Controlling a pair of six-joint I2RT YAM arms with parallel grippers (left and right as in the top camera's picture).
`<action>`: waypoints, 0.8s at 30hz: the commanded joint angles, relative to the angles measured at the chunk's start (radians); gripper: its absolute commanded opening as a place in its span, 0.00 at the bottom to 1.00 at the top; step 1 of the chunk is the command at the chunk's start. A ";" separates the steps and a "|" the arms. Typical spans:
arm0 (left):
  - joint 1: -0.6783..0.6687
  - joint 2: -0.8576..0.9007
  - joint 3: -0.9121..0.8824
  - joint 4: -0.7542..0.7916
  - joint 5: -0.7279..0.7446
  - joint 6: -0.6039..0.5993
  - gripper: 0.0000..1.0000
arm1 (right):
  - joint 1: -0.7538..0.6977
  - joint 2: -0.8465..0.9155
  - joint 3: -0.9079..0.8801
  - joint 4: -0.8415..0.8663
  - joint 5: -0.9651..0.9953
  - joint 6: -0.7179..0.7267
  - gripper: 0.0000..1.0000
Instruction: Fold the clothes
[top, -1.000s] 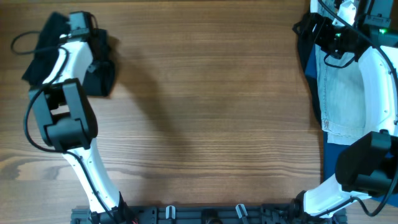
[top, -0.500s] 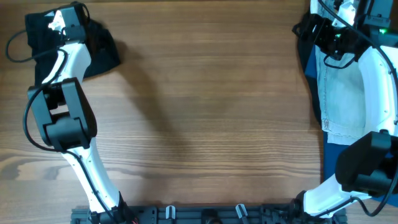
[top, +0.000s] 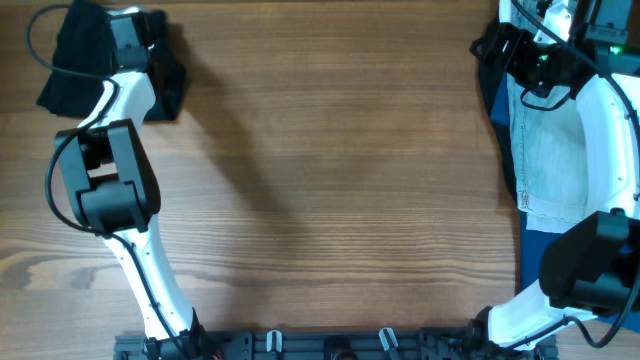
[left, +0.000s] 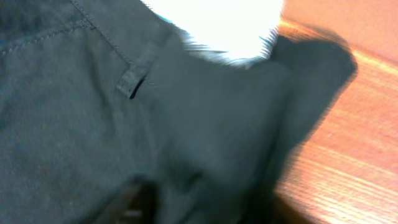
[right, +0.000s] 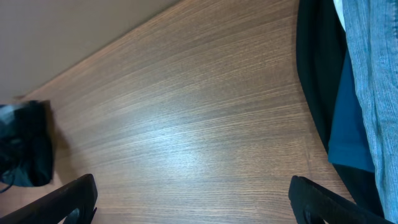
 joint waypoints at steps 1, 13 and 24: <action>-0.001 -0.018 0.005 0.010 -0.010 0.031 1.00 | 0.003 0.010 -0.002 0.000 0.007 0.005 0.99; -0.016 -0.698 0.004 -0.314 0.256 0.023 1.00 | 0.003 -0.127 -0.001 0.029 0.028 -0.113 1.00; -0.031 -0.824 0.004 -0.606 0.282 0.023 1.00 | 0.003 -0.671 -0.001 -0.209 0.071 -0.283 1.00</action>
